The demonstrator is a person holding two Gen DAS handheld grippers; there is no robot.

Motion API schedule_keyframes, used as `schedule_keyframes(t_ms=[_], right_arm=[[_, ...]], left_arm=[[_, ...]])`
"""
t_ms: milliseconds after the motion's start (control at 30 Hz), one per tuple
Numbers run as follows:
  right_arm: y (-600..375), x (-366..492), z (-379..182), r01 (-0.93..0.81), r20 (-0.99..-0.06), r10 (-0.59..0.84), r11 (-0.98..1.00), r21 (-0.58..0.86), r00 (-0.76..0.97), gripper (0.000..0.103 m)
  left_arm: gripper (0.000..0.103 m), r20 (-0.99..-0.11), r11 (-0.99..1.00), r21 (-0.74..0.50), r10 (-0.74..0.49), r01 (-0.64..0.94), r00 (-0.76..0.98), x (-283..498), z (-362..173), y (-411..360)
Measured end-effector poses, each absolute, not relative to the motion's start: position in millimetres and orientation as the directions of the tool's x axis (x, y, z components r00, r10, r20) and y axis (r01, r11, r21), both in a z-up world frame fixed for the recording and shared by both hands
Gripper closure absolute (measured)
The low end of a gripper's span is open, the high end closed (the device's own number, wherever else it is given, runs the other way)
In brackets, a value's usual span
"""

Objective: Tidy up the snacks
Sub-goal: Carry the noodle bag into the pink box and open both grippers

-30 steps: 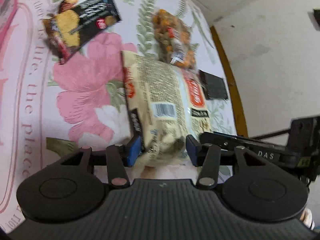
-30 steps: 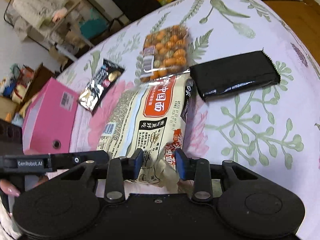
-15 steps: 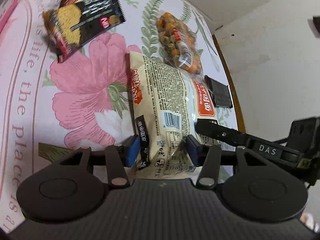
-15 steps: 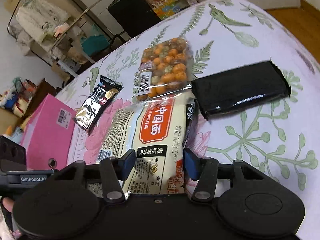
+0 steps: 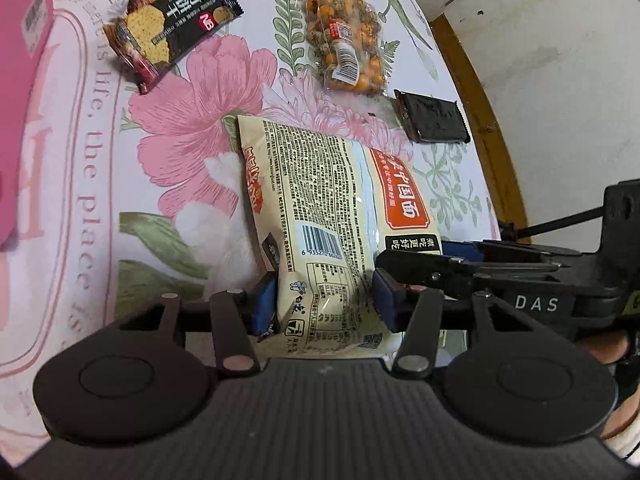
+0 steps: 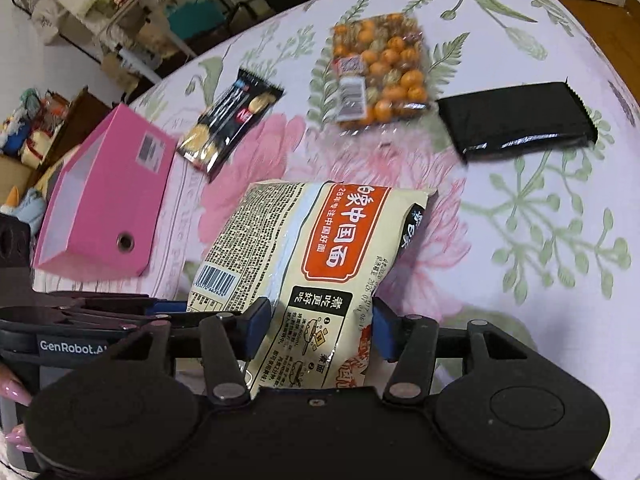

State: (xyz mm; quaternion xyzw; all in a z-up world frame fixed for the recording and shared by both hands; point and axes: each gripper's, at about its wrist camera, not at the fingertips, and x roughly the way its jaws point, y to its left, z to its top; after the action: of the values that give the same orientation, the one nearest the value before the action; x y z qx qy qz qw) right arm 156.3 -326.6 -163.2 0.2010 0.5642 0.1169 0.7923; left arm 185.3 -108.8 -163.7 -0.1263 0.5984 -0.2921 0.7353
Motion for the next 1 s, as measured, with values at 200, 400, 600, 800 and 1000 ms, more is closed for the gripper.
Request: schedule_keyframes(t_ms=[200, 400, 600, 800, 1000], right_arm=[[-318.6, 146.7, -148.4, 0.039, -0.853, 0.432, 0.886, 0.462, 0.293, 0.043], [-299.8, 138.5, -127.8, -0.023, -0.861, 0.440, 0.893, 0.450, 0.255, 0.043], [-274.4, 130.8, -93.5, -0.078, -0.843, 0.471, 0.880, 0.468, 0.260, 0.043], [-229.6, 137.4, -49.4, -0.152, -0.840, 0.484, 0.875, 0.460, 0.244, 0.043], [-171.7, 164.4, -4.1, -0.240, -0.857, 0.477, 0.870, 0.430, 0.194, 0.043]], left_arm=[[0.053, -0.826, 0.810, -0.498, -0.552, 0.312, 0.116, 164.5, -142.3, -102.3], [0.054, -0.832, 0.820, -0.483, -0.539, 0.305, 0.130, 145.4, -121.0, -85.6], [0.054, -0.823, 0.832, -0.439, -0.524, 0.339, 0.220, 124.6, -80.9, -53.0], [0.054, -0.797, 0.851, -0.407, -0.508, 0.331, 0.327, 107.7, -36.5, -4.1], [0.054, -0.760, 0.880, -0.360, -0.469, 0.310, 0.449, 102.1, 4.0, 49.8]])
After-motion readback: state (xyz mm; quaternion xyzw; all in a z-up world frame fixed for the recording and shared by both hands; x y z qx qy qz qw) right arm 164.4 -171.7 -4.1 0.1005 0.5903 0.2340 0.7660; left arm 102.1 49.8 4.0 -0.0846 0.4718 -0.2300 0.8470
